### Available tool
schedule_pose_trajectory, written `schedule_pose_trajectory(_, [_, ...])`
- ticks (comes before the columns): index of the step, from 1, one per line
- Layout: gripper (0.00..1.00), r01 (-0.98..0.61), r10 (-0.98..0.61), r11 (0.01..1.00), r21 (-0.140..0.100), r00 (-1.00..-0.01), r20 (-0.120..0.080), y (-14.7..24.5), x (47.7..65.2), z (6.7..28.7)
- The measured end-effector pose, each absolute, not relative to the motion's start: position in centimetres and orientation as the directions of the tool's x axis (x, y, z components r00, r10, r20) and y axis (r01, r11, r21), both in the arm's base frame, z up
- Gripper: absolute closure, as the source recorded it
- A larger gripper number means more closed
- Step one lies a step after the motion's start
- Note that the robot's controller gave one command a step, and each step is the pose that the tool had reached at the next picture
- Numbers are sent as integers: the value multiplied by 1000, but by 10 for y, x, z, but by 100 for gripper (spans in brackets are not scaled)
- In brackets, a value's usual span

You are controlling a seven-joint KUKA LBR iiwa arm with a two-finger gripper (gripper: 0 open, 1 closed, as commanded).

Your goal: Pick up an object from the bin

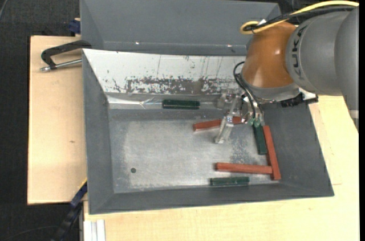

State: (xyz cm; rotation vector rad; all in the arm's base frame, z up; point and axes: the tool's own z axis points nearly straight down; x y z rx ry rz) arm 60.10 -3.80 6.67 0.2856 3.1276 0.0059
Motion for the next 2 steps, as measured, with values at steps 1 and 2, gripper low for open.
schedule_pose_trajectory(1, [100,184,184,983,2,-983,-5,-42,602,71])
schedule_pose_trajectory(2, [100,205,205,979,4,-979,-14,-27,576,201])
